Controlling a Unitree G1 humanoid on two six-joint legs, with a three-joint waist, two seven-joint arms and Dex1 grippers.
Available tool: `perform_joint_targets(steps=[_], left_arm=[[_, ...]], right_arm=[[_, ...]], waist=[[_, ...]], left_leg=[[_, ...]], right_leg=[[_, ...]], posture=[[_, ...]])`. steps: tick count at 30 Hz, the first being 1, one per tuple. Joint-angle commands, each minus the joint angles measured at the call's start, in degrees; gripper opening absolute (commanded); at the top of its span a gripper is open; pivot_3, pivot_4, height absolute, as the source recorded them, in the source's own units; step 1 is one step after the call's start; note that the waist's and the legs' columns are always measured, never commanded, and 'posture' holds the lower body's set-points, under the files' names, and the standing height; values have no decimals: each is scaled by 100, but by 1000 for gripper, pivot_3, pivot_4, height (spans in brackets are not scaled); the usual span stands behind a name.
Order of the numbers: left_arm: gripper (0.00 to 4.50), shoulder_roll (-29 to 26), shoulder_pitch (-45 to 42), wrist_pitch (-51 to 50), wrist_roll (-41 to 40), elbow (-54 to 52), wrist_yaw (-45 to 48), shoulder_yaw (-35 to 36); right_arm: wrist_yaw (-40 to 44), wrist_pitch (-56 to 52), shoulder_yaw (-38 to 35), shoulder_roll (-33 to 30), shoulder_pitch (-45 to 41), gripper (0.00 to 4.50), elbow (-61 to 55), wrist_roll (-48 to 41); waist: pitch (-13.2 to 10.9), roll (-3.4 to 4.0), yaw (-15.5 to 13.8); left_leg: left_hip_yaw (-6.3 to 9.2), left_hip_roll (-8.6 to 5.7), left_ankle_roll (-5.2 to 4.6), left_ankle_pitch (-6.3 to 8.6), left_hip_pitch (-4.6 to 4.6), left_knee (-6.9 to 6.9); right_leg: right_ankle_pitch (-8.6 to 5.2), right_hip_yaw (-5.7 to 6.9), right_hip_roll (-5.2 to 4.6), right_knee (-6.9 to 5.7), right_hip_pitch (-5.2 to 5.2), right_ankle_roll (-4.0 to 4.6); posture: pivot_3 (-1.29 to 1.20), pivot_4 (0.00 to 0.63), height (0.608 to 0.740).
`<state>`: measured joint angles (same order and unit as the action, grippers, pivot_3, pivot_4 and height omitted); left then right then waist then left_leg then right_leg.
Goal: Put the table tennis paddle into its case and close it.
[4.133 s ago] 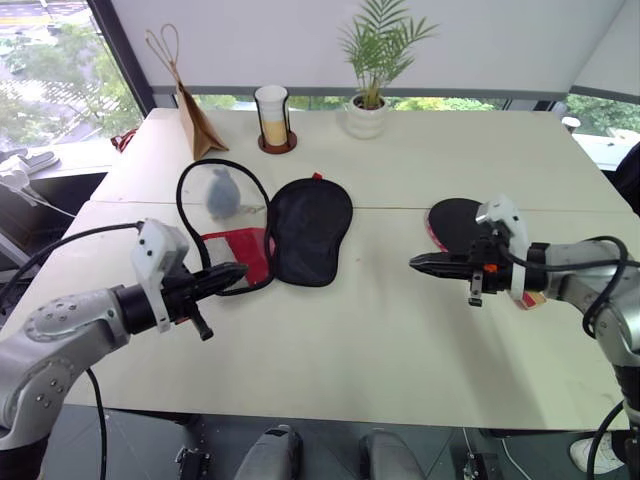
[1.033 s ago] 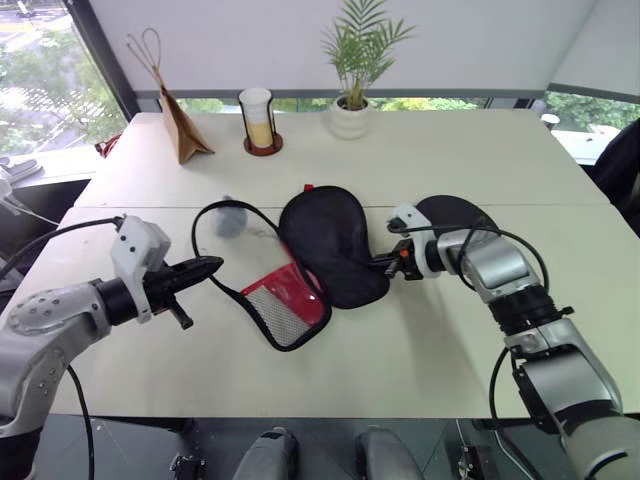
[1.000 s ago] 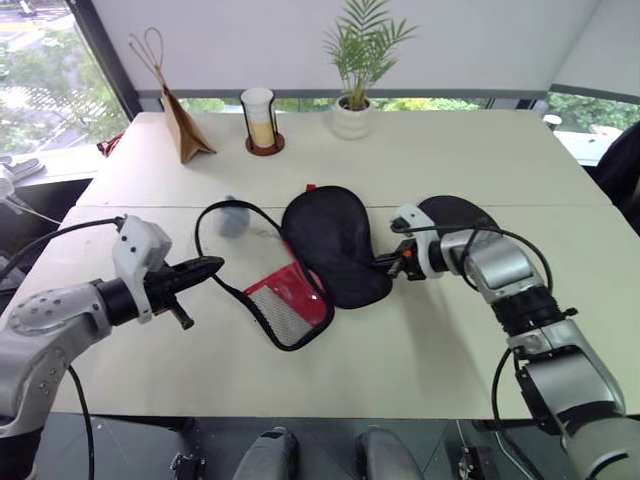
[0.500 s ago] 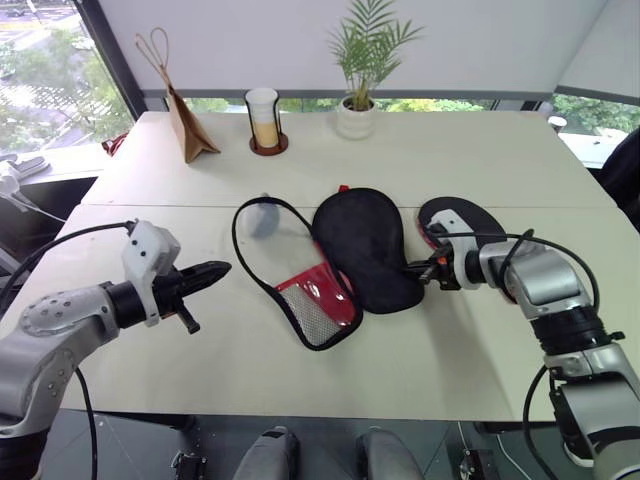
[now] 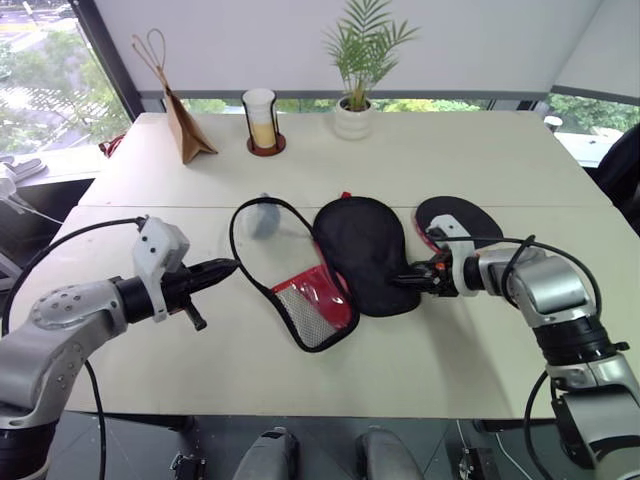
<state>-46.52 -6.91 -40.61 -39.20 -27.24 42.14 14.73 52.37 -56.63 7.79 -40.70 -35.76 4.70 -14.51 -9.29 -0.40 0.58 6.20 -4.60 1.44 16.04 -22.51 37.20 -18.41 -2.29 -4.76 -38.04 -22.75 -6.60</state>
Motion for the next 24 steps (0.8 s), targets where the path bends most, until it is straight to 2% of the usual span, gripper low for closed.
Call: perform_joint_targets(steps=[1, 13, 24], left_arm=[[0, -5, -52, 104, 6, -102, 13, 87], [0, 87, -304, 184, 107, 105, 111, -167], [0, 83, -507, 252, 243, 282, 267, -278]], right_arm=[[22, 341, -159, -419, -126, 4446, 85, 166], [-491, 1487, -871, -1477, -5, 4446, 1027, 669], [-274, 1901, -608, -1419, 225, 4446, 1792, 889]], waist=[[0, 0, -19], [0, 0, 12], [-1, 0, 23]], left_leg=[[0, -1, 0, 0, 0, 0], [-7, 1, -1, 1, -3, -8], [-12, 4, -1, 1, -3, -9]], right_leg=[[0, 0, -1, 0, 0, 0], [0, -3, 0, 2, -8, 0], [0, -6, 3, 2, -10, 0]], posture=[[0, 150, 740], [0, 150, 740], [0, 150, 740]])
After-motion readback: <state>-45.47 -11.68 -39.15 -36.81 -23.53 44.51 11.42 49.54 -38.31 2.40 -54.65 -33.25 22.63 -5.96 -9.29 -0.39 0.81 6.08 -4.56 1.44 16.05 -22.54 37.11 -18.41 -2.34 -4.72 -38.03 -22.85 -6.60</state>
